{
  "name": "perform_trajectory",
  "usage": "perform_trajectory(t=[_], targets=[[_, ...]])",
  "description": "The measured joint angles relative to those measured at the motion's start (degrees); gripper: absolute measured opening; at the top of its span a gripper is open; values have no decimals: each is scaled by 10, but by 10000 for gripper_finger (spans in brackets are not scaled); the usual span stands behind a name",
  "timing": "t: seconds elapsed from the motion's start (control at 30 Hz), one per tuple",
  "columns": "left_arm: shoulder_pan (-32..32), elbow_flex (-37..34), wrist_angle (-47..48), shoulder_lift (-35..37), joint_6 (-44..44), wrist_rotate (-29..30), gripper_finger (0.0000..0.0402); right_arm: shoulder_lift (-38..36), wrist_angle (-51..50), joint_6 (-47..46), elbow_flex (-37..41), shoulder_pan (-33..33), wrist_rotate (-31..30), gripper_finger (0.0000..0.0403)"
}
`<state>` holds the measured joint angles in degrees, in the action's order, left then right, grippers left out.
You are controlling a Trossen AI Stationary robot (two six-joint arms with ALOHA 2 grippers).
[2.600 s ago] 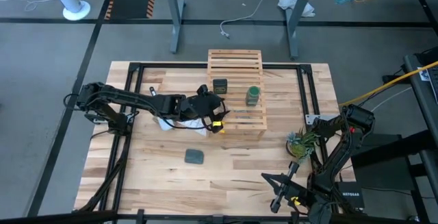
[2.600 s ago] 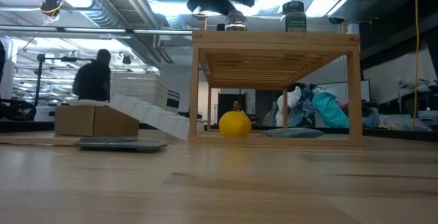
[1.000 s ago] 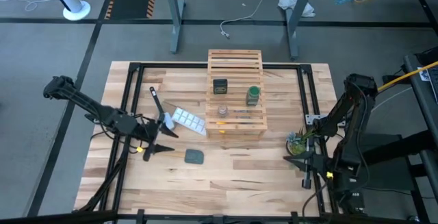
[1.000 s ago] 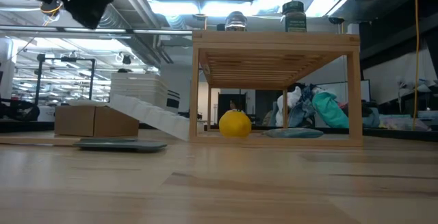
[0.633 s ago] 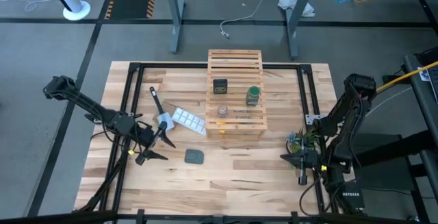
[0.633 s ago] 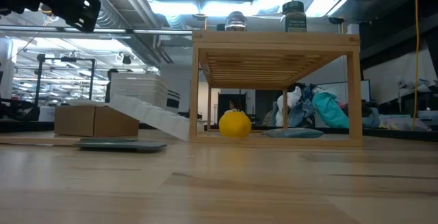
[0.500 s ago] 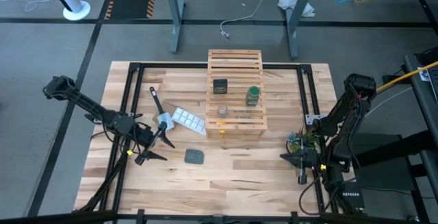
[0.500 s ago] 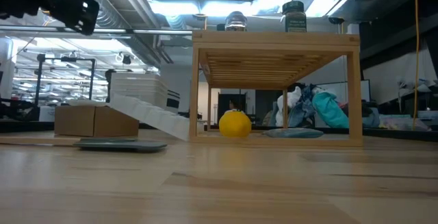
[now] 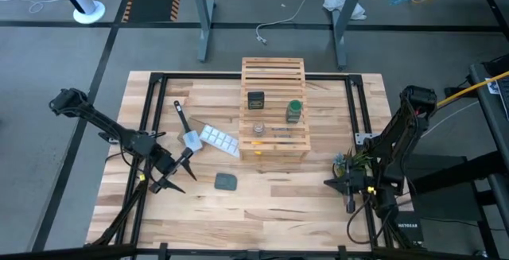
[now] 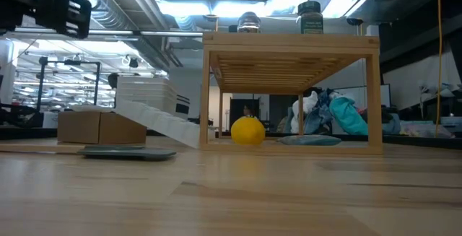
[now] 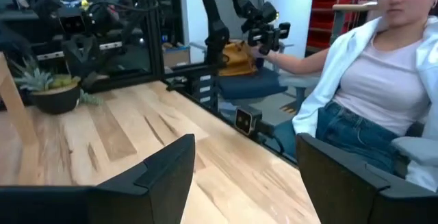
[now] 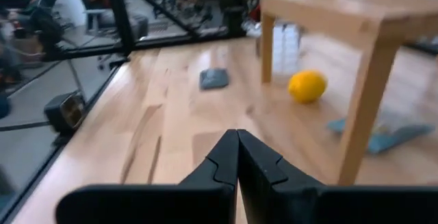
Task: Shelf spices
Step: Return to Home Position
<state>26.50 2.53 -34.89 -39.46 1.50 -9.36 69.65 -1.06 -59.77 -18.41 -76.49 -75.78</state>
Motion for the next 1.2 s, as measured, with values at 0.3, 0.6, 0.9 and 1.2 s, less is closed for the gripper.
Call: perform_trajectory(t=[0.3, 0.6, 0.9, 1.2], targets=[[0, -20, 4, 0, -42, -1, 245, 0, 49, 0, 12, 0, 13, 10], [0, -20, 45, 0, -58, 54, 245, 0, 46, 0, 12, 0, 35, 10], [0, -20, 35, 0, -85, 55, 245, 0, 235, 160, 12, 17, 96, 10], [0, -20, 9, 0, -60, 49, 245, -1, 506, 478, 12, 217, 555, 10]])
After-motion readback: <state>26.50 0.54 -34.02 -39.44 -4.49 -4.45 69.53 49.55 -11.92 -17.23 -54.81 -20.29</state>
